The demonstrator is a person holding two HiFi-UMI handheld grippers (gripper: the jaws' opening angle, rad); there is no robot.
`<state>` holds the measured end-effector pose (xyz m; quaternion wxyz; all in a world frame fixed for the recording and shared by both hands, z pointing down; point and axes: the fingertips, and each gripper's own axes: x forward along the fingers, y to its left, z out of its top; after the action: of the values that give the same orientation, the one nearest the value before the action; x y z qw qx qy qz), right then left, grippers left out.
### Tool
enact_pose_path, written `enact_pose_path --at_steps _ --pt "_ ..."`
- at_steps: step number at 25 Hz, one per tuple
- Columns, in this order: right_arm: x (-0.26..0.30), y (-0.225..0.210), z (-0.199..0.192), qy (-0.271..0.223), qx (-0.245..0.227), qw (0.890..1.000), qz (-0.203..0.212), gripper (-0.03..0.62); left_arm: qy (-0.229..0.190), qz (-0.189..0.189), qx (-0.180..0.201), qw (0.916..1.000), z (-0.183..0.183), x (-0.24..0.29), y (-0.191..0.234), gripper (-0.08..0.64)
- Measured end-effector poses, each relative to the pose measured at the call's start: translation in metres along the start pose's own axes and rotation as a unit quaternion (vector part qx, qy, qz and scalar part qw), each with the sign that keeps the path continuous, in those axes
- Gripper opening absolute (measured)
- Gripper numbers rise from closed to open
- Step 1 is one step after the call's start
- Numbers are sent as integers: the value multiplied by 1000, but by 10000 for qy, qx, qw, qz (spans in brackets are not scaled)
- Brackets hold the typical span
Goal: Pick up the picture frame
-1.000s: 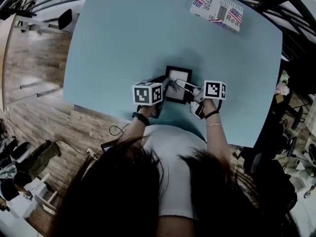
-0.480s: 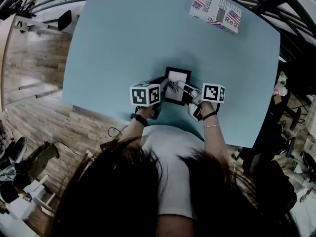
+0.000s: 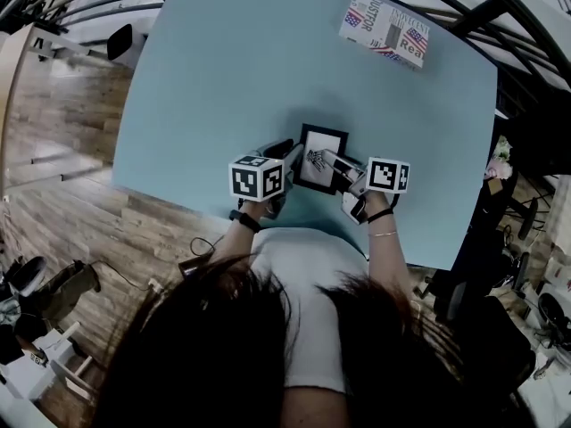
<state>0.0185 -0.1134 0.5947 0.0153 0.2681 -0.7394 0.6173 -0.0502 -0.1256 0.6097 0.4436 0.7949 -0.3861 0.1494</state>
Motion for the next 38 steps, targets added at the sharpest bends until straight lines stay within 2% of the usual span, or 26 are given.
enact_pose_path --at_steps 5,9,15,22,26,33,38 --pt "-23 23 17 -313 -528 9981 -37 14 -366 -24 417 9985 29 -13 -19 133" --pt "-51 40 33 -723 -1120 9909 -178 14 -690 -72 669 9953 50 -28 -38 133" --pt "-92 70 45 -1188 -1996 9711 -554 14 -1101 -161 1083 9879 73 -53 -68 133" --pt "-134 99 51 -1820 -2691 9401 -1038 14 -1373 -249 1648 9764 88 -76 -94 133" --pt "-173 114 50 -2246 -3026 9160 -1375 14 -1532 -269 1922 9690 88 -90 -118 133" --pt "-211 130 43 -2601 -3923 8543 -2207 14 -1819 -312 2340 9546 97 -109 -139 133" --pt "-226 139 48 -2789 -4408 8095 -2695 14 -1845 -267 2656 9459 102 -107 -146 132"
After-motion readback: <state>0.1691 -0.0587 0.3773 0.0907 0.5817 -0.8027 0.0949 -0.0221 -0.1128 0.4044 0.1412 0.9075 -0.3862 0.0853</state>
